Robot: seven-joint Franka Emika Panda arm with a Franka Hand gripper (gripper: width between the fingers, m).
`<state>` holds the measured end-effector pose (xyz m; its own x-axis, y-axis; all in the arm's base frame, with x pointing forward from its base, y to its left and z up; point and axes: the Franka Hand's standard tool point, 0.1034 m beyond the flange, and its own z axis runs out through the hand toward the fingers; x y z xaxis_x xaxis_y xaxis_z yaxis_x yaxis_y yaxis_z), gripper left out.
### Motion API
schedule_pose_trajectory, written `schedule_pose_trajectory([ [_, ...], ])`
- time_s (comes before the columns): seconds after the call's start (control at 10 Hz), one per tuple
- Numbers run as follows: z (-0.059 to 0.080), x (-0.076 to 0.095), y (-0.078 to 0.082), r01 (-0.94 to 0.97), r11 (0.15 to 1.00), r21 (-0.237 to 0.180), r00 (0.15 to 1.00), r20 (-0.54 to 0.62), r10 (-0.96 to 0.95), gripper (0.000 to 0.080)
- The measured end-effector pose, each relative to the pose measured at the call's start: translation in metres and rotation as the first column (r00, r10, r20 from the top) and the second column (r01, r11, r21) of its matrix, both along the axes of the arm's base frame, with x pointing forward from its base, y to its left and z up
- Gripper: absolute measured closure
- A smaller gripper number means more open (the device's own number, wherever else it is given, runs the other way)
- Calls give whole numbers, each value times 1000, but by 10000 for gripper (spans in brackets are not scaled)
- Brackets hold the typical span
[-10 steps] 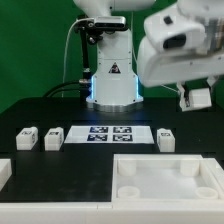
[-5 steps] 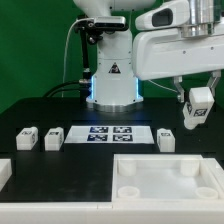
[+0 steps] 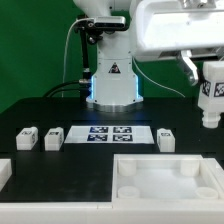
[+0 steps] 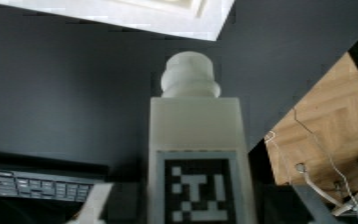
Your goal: Assemble one leg
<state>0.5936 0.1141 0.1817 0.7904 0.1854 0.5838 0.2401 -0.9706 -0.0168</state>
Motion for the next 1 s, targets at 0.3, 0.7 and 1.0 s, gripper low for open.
schedule_pose_trajectory([
  [0.3,-5,0,-1,-5,1000,-4,1000,-12,5,509],
  [0.7,-49,26,-11,-16,1000,-2,999,-31,16,509],
  [1.0,-78,33,-9,-17,1000,6,1000,-24,17,509],
])
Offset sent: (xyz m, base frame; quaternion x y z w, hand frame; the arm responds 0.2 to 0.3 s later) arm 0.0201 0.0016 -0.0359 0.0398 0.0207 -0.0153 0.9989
